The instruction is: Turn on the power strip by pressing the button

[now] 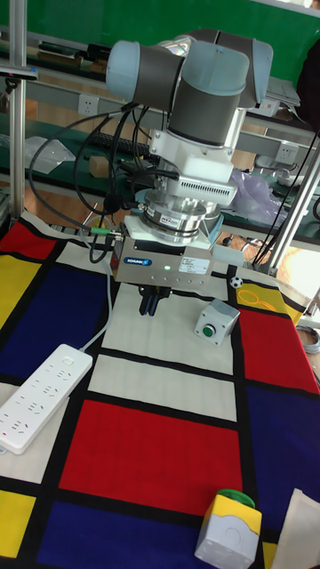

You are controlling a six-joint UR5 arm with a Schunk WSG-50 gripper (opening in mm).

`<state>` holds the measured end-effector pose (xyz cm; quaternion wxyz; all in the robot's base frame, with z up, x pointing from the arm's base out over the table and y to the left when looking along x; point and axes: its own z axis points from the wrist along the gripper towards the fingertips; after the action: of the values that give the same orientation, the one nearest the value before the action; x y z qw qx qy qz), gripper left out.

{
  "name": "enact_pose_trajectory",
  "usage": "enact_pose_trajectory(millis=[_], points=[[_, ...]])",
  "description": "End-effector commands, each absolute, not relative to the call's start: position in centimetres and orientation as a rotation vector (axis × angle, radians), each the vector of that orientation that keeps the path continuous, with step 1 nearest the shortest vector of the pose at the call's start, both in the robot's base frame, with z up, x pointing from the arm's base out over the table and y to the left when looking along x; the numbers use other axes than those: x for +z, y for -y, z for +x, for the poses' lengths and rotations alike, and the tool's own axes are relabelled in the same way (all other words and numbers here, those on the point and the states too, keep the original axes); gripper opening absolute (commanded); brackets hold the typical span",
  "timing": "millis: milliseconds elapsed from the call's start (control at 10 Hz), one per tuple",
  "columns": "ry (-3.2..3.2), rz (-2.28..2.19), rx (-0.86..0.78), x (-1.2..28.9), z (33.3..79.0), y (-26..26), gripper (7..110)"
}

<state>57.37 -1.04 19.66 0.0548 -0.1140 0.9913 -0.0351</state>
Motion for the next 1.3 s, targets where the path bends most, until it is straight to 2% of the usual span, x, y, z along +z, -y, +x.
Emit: enact_pose_trajectory(millis=[0,1200], points=[[-3.008,-0.340,-0.084,19.70,57.42,0.71,7],[-3.008,-0.357,-0.096,19.62,57.39,0.87,7]])
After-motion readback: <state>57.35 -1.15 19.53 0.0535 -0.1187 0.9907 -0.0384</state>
